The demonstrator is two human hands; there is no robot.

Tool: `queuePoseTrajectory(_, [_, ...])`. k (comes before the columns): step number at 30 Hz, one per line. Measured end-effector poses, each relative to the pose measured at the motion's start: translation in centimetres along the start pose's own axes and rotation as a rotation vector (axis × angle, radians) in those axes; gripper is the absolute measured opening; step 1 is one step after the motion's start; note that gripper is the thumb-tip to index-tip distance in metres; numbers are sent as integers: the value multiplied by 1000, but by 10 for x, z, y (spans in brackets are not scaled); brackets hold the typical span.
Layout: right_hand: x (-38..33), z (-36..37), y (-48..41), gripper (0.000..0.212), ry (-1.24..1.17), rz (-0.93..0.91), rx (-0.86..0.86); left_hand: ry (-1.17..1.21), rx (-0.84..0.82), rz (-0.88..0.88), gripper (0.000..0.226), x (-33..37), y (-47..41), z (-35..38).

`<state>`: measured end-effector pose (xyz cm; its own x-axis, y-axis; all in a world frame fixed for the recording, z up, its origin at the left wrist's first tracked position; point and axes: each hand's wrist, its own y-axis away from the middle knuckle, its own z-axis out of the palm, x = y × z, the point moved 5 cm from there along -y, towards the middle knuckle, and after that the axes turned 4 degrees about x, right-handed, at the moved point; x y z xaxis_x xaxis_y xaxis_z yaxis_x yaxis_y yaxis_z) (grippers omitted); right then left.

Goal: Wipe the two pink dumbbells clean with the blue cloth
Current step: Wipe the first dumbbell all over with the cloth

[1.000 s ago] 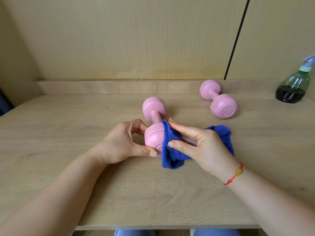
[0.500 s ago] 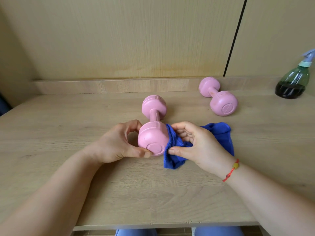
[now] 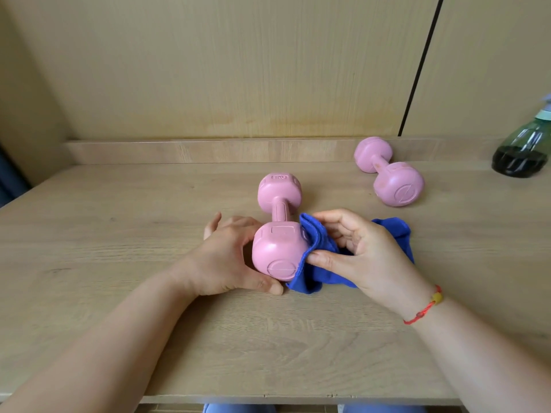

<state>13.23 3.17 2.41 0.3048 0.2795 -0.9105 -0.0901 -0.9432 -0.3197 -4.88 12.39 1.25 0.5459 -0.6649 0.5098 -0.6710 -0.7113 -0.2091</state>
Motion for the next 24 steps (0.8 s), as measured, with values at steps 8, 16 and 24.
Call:
queuePoseTrajectory(8, [-22,0,12,22,405,-456,177,179,152,-18,67,8,4,-19])
queuePoseTrajectory(16, [-45,42,18,36,998,-616,144,333,221,36,51,17,3,-23])
queuePoseTrajectory(24, [-43,54,-14,47,1139,-390,94,367,169,-46,45,12,2,-21])
